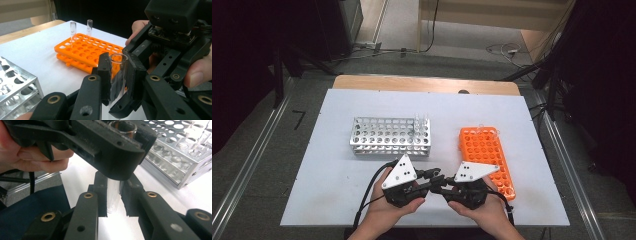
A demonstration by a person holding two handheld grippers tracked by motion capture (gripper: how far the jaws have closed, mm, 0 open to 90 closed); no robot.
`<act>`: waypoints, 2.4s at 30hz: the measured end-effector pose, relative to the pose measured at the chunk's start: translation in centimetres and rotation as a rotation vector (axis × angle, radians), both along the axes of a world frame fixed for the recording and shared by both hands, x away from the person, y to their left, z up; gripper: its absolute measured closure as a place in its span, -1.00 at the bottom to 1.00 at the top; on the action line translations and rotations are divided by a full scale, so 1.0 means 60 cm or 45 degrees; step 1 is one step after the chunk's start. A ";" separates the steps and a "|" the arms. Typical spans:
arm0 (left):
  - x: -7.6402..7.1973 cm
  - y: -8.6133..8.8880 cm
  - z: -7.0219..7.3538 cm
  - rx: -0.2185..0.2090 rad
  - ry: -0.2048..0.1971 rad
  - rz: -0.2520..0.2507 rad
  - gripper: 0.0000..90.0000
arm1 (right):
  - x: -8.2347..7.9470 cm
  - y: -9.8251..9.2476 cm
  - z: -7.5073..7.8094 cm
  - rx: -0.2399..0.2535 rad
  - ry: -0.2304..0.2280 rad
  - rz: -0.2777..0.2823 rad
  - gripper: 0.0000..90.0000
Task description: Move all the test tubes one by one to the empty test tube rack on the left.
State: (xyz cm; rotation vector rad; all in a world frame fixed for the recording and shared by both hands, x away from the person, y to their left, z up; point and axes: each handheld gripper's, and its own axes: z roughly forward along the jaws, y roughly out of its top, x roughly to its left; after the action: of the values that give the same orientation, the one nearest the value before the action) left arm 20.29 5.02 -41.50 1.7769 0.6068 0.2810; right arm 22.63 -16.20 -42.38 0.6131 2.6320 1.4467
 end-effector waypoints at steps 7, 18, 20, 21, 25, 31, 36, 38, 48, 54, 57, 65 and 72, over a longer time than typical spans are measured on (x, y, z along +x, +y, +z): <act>0.008 0.012 0.006 -0.022 0.002 0.035 0.68 | 0.000 -0.007 0.004 0.032 -0.034 0.008 0.03; 0.026 0.037 0.013 -0.025 0.001 0.095 0.68 | 0.007 -0.036 0.006 0.042 -0.053 -0.077 -0.72; 0.030 0.043 0.013 -0.028 0.005 0.112 0.68 | 0.009 -0.040 0.006 0.038 -0.060 -0.086 -0.87; 0.033 0.046 0.014 -0.023 0.005 0.118 0.68 | 0.011 -0.044 0.007 0.040 -0.058 -0.089 -0.93; 0.043 0.056 0.021 -0.013 -0.007 0.145 0.68 | 0.019 -0.060 0.007 0.050 -0.048 -0.125 -1.00; 0.063 0.074 0.029 -0.018 -0.003 0.180 0.68 | 0.027 -0.090 0.010 0.062 -0.066 -0.198 -1.00; 0.082 0.088 0.032 -0.024 -0.005 0.225 0.68 | 0.031 -0.117 0.007 0.054 -0.059 -0.238 -1.00; 0.089 0.091 0.031 -0.022 -0.012 0.236 0.68 | 0.032 -0.127 0.005 0.062 -0.056 -0.250 -1.00; 0.132 0.101 0.030 -0.008 -0.011 0.301 0.68 | 0.035 -0.167 -0.009 0.087 -0.063 -0.326 -1.00; 0.158 0.106 0.029 -0.005 -0.013 0.335 0.68 | 0.035 -0.182 -0.017 0.083 -0.053 -0.347 -1.00; 0.171 0.110 0.030 -0.010 -0.008 0.356 0.68 | 0.035 -0.186 -0.020 0.078 -0.055 -0.351 -1.00; 0.207 0.111 0.030 -0.004 -0.007 0.401 0.68 | 0.034 -0.193 -0.020 0.089 -0.049 -0.359 -1.00; 0.239 0.107 0.025 -0.001 0.000 0.444 0.68 | 0.033 -0.197 -0.020 0.086 -0.052 -0.363 -1.00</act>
State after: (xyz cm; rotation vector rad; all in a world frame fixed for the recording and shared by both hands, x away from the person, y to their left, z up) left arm 34.63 11.42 -40.01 1.6644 0.9173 0.5189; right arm 24.62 -28.02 -43.58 0.9114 2.3547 1.4470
